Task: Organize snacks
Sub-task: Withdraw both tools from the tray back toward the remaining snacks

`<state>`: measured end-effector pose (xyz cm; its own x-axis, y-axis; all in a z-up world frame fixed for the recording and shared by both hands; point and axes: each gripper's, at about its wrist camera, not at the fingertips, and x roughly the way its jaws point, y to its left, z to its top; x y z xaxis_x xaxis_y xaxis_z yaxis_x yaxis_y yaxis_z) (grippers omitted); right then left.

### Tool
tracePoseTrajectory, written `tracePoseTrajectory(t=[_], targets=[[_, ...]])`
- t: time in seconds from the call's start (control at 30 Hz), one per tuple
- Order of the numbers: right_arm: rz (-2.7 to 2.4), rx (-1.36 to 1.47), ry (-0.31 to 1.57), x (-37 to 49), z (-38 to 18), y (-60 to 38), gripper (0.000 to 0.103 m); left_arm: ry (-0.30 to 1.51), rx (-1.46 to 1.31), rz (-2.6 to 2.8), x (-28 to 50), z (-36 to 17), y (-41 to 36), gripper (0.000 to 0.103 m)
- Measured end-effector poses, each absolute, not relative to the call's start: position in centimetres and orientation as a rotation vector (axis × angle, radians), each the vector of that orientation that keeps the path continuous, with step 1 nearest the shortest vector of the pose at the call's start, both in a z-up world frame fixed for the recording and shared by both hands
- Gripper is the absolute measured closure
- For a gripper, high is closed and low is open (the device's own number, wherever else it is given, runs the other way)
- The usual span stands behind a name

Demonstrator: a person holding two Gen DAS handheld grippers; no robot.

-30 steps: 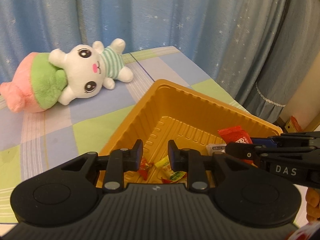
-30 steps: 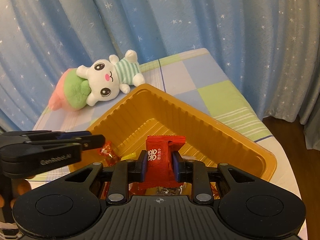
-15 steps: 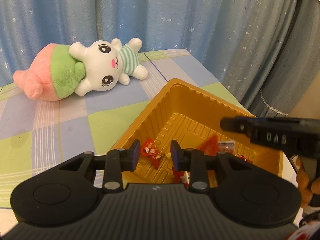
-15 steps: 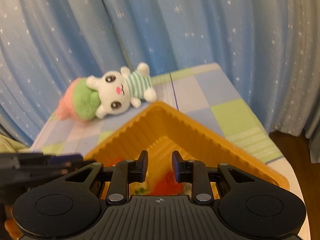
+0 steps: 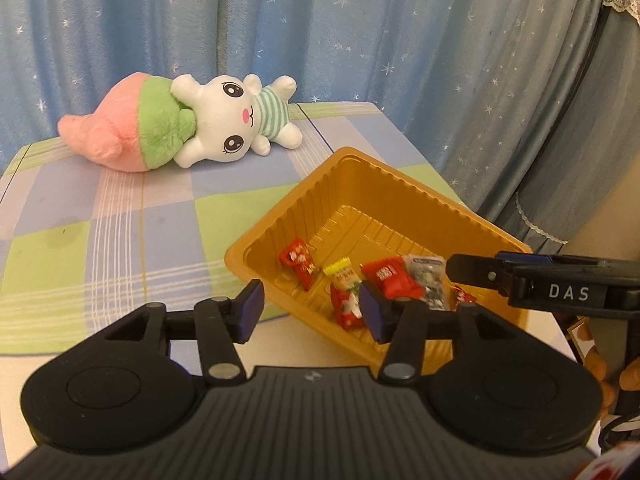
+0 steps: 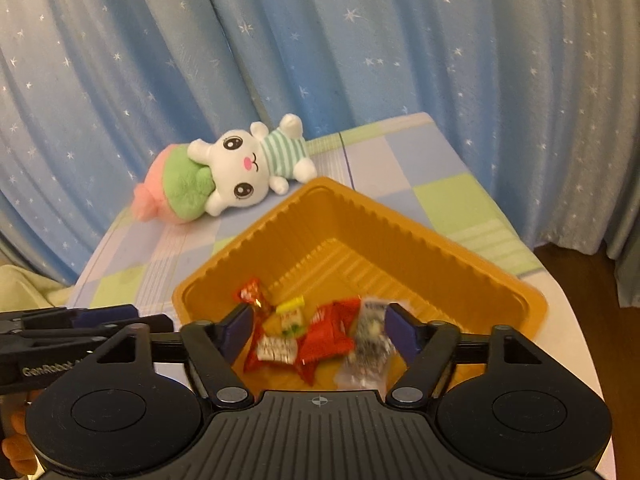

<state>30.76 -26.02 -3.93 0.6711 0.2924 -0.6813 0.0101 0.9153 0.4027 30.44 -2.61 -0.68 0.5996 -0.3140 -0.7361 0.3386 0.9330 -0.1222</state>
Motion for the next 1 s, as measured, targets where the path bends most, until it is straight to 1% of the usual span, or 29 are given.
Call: tracePoseTrajectory(t=[0.13,0.27,0.63,1.0], targets=[[0.163,0.400,0.833,28.7,-3.4,-26.4,0.023,0.844,0.029,-0.376,28.3,-0.1,-2.2,0.050],[0.173,0.391,0.833,26.4,-2.7,-26.4,0.022,0.847,0.020,-0.371,26.1,0.3,-1.8,0.049],[0.233,0.355,0.836,21.2,-1.4,-24.9,0.022,0.856,0.004,-0.335,19.9,0.9,0.2,0.049],[0.311,0.315,0.883,17.7,-1.8,-22.2,0.022,0.884,-0.037,-0.264,14.3,0.0,3.4,0.049]])
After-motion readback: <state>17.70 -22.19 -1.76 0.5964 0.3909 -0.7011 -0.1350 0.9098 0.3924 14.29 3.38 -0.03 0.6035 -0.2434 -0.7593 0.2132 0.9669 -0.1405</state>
